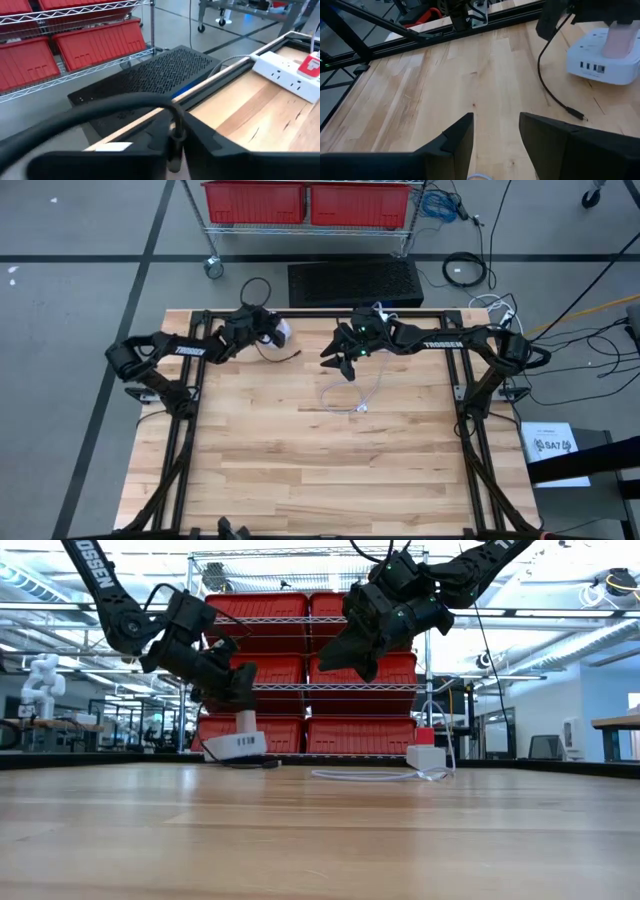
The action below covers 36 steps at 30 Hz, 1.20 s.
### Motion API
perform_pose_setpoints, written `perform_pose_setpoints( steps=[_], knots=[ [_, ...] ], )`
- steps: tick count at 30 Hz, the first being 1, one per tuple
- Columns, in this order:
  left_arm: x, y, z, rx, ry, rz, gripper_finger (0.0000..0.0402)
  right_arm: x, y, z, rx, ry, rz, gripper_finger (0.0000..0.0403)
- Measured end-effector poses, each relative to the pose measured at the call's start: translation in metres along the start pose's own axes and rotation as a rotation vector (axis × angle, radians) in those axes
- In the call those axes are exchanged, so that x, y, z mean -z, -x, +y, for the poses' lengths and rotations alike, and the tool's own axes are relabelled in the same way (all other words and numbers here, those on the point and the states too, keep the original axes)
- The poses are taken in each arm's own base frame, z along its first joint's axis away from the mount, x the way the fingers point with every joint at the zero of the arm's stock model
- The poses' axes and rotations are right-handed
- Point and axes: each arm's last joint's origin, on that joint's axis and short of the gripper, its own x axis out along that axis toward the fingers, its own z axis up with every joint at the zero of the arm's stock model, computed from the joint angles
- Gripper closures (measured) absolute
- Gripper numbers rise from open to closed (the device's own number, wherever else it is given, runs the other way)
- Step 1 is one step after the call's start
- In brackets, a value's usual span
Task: Insert USB
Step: Insert the black charger cable into the orange charger adapter
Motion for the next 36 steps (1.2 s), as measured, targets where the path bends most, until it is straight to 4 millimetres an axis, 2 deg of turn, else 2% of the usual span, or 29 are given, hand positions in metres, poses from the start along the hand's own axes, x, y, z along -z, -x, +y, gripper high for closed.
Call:
perform_pose_setpoints(
  steps=[7, 11, 15, 23, 25, 30, 36],
  knots=[
    [0.0028, 0.0002, -0.0002, 0.002, 0.005, 0.030, 0.0217, 0.0000, -0.0001, 0.0008, -0.025, 0.002, 0.001, 0.0252],
    [0.0022, 0.0001, 0.0000, -0.003, 0.005, 0.024, 0.0194, 0.0000, 0.0000, 0.0009, -0.026, 0.003, 0.000, 0.0252],
    [0.0034, 0.0002, 0.0006, -0.020, 0.003, 0.035, 0.0229, 0.0000, 0.0000, 0.0009, -0.026, 0.003, 0.000, 0.0252],
    [0.0040, 0.0002, 0.0002, -0.003, -0.031, 0.042, 0.0379, -0.0001, 0.0000, 0.0009, -0.026, 0.003, 0.000, 0.0252],
    [0.0039, 0.0002, 0.0001, 0.003, -0.031, 0.042, 0.0388, -0.0001, -0.0001, 0.0009, -0.026, 0.003, 0.000, 0.0252],
    [0.0043, 0.0002, 0.0000, 0.000, -0.053, 0.047, 0.0375, -0.0001, -0.0001, 0.0009, -0.026, 0.003, 0.000, 0.0252],
    [0.0052, 0.0003, 0.0002, -0.005, -0.064, 0.065, 0.0389, -0.0001, -0.0001, 0.0009, -0.026, 0.003, 0.000, 0.0252]
  ],
)
